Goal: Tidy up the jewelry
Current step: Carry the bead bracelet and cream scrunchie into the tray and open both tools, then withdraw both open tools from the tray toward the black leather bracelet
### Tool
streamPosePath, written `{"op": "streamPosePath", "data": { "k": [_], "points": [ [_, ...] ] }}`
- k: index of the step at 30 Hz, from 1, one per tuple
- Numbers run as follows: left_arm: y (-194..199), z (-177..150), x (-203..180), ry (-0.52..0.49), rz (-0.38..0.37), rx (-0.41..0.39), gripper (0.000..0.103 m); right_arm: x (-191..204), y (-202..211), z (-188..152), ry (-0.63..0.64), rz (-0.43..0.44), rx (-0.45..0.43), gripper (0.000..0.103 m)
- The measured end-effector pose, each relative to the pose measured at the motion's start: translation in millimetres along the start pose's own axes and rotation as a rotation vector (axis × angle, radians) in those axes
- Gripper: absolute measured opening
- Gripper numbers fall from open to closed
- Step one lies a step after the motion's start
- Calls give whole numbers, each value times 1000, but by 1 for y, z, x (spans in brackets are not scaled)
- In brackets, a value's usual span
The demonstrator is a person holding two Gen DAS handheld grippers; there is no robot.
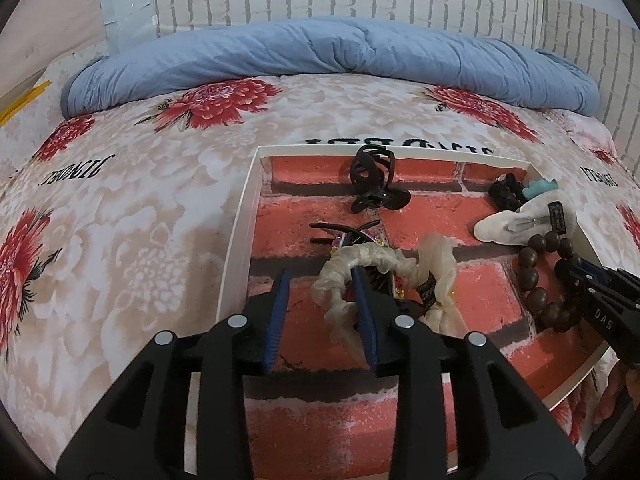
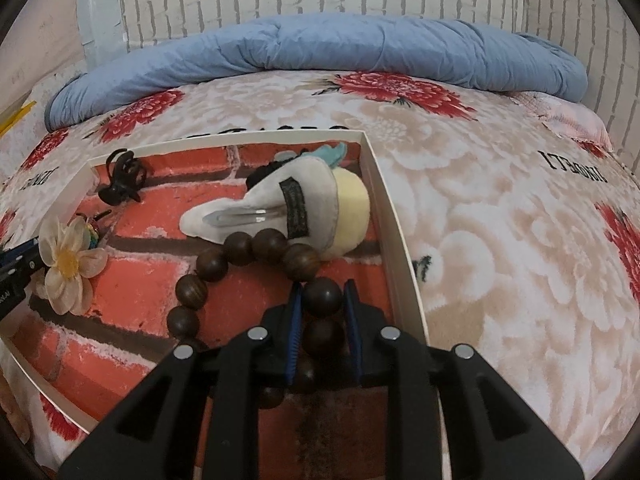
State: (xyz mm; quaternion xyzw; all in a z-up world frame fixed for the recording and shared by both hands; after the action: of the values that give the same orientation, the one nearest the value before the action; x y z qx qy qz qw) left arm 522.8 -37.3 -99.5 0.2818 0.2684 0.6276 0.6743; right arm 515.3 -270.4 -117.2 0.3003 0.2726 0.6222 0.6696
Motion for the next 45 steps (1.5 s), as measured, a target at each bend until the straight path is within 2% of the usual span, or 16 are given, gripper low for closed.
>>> {"op": "streamPosePath", "data": {
  "k": [1,2,3,4,5,8,10,12,14,16,20,29,38,45],
  "points": [
    [0,0,0,1,0,0,34,0,1,0,3,0,-1,23],
    [0,0,0,2,1,-1,40,1,2,1,6,2,-4,28],
    [1,-1,1,3,3,-1,46,2,5,1,11,1,-12,39],
    [2,-1,1,6,5,-6,58,2,7,2,14,-2,-18,44],
    [4,-1,2,8,7,-12,65,3,10,3,18,-7,-27,48],
    [9,0,2,8,8,-22,65,2,18,5,25,-1,-38,49],
    [13,0,2,12,0,-17,66,0,27,7,28,-4,-47,55],
    [22,1,3,16,-6,-22,75,-5,40,8,27,-9,-68,74],
    [35,3,5,27,-3,-46,94,-11,52,9,26,-29,-84,78],
    [52,4,6,32,-1,-74,98,-18,64,8,20,-45,-91,84],
    [73,1,3,22,3,-81,98,-28,85,-2,11,-62,-94,86],
    [132,-32,-5,-17,8,-100,98,-44,132,-41,-9,-73,-89,86],
    [193,-63,24,-3,29,-115,98,-43,181,-75,-7,-92,-107,86],
    [225,-90,40,16,62,-109,98,-38,208,-105,5,-101,-113,86]
  ]
}}
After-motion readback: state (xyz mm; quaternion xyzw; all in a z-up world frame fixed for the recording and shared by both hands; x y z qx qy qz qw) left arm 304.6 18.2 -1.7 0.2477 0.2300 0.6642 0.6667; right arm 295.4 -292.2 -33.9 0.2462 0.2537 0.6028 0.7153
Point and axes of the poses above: each gripper's, at about its wrist camera, not at the fingertips, and y roughly against the way its jaws point, x to its left, z to its top, the point moved 5 cm from there along -y, roughly the way its jaws point, and after that the axes turned 1 degree about -z, right-handed, at the moved point
